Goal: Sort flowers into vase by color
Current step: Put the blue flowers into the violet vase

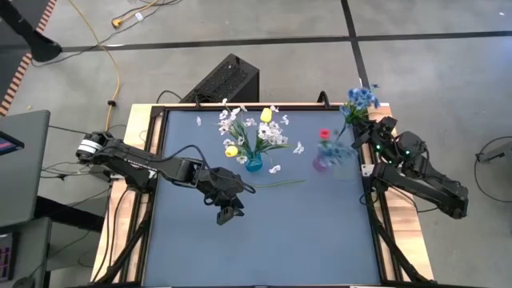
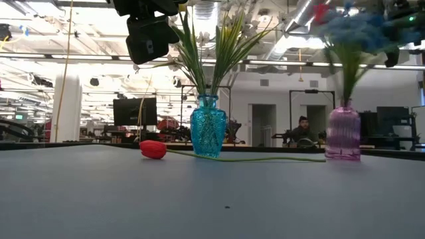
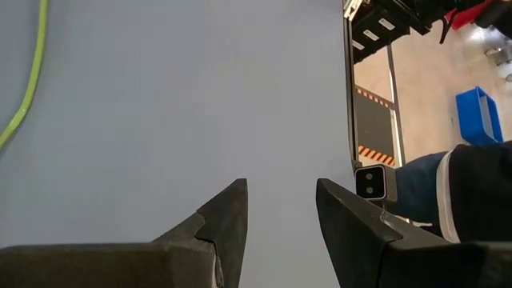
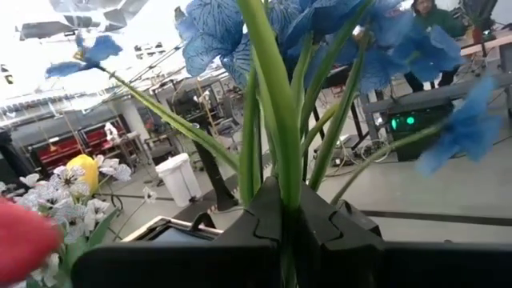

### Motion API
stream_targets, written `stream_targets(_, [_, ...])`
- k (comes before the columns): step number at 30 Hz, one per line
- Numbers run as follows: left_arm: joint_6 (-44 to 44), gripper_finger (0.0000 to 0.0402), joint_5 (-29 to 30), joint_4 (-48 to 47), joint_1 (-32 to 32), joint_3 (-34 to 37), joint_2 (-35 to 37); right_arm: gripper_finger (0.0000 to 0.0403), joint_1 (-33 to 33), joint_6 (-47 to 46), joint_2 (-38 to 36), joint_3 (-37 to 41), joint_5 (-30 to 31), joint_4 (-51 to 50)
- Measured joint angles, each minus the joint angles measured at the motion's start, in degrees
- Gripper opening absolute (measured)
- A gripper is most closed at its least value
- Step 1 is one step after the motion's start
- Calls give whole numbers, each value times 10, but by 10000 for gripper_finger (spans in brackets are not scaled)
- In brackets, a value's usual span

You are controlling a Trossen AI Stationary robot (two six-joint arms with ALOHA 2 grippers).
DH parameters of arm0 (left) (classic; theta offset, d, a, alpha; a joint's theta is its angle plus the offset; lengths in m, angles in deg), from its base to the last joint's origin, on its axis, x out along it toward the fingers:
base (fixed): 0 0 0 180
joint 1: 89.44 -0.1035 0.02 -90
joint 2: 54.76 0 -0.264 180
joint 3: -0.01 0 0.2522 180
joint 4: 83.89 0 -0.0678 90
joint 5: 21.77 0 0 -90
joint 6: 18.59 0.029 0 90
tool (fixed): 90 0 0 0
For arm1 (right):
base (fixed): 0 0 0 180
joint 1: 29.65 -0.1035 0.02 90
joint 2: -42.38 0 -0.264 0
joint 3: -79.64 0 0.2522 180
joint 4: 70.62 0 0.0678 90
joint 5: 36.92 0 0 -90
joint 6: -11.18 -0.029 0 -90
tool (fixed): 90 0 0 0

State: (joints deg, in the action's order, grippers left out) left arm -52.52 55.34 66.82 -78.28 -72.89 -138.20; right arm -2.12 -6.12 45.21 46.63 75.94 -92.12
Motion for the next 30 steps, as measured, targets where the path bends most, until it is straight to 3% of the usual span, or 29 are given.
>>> stream_targets(10, [0,138,0,0,0,0,0,33,-3,-6,0,-1,-2,12])
stream_targets(15, [0,138,0,0,0,0,0,33,-9,3,0,-1,-34,15])
stream_targets(30, [-3,138,0,0,0,0,0,33,-71,27,0,8,-39,-3])
